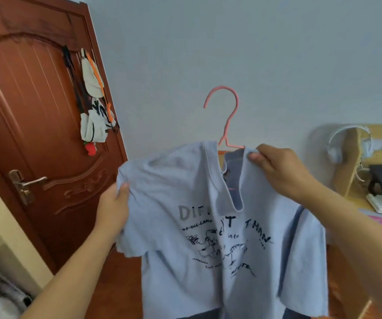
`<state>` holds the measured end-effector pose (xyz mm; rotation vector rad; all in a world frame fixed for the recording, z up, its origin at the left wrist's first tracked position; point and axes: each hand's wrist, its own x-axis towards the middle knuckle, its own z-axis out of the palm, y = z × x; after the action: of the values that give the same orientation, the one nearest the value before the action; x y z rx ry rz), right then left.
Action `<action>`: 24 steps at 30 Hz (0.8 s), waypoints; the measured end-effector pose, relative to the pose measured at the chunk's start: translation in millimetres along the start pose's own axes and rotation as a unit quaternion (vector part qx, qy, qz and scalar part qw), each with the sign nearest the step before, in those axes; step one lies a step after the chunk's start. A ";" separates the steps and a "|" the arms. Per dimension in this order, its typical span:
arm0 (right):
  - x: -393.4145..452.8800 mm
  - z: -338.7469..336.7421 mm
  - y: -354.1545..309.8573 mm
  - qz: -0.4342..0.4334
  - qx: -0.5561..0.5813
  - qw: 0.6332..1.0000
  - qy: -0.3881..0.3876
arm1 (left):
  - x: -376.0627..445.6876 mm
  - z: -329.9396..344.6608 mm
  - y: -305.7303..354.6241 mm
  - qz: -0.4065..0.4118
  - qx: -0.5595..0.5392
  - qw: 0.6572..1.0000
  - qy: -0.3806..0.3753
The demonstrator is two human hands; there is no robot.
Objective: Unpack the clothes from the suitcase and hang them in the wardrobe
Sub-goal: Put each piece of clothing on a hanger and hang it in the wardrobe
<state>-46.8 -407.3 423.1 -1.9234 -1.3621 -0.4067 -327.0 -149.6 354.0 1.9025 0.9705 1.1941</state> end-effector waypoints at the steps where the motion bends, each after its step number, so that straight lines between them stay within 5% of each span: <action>1: -0.3 -5.3 5.2 -0.002 -0.011 1.000 -0.011 | 7.6 -5.4 -9.0 -0.016 -0.002 1.000 0.007; 4: -6.4 -21.2 27.3 0.013 -0.033 0.999 -0.023 | 44.2 -42.7 -29.6 -0.104 0.109 0.988 0.023; 6: -11.2 -22.8 29.2 0.019 -0.008 1.000 -0.016 | 55.6 -53.8 -21.4 -0.077 0.233 0.968 0.056; 9: -7.3 -10.3 8.8 -0.004 0.017 0.999 -0.031 | 26.0 -19.8 51.9 0.198 0.155 0.968 0.024; 11: -0.6 -2.1 -6.9 -0.025 0.041 0.997 -0.059 | 0.3 8.1 94.3 0.323 0.211 0.918 -0.096; 14: 5.6 -1.5 -10.0 -0.084 0.033 0.994 -0.067 | -6.5 20.7 94.0 0.428 0.307 0.845 -0.095; 17: -1.6 -7.4 19.9 -0.092 -0.079 0.993 -0.005 | 4.0 10.4 84.5 0.419 0.307 0.849 -0.098; 19: -13.0 -6.9 35.7 -0.029 -0.041 0.998 0.021 | 6.7 2.6 83.6 0.390 0.292 0.867 -0.107; 24: -22.9 18.7 29.4 -0.020 0.031 0.993 -0.112 | 25.2 -30.4 72.7 0.291 0.272 0.913 -0.082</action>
<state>-31.8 -414.4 385.0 -1.9386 -1.5400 -0.1690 -330.6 -158.9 436.1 2.8323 0.7017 1.1143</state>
